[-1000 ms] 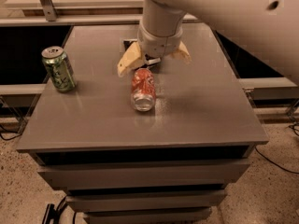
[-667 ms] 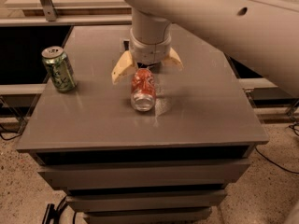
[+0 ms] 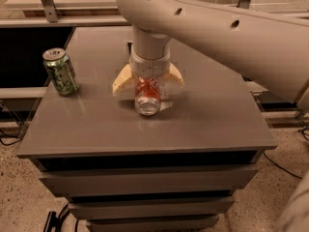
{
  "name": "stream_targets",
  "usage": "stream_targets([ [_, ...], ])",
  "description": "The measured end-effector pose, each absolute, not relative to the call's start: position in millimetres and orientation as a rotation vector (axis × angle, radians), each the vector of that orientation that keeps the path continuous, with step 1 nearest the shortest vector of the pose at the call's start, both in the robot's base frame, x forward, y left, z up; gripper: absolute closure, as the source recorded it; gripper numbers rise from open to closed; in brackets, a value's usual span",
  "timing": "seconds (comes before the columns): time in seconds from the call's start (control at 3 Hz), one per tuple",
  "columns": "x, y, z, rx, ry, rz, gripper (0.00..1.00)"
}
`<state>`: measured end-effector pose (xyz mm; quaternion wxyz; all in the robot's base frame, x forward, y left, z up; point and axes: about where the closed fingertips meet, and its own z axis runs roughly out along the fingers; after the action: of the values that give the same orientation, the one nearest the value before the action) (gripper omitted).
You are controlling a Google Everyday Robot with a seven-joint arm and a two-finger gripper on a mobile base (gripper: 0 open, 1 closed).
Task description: Place coke can upright
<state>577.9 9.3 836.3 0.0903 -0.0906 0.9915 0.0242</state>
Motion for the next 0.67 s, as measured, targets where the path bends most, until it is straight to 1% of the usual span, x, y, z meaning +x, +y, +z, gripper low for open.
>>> stream_targets([
  [0.67,580.9,11.6,827.5,-0.167,2.932,0.148,0.0],
])
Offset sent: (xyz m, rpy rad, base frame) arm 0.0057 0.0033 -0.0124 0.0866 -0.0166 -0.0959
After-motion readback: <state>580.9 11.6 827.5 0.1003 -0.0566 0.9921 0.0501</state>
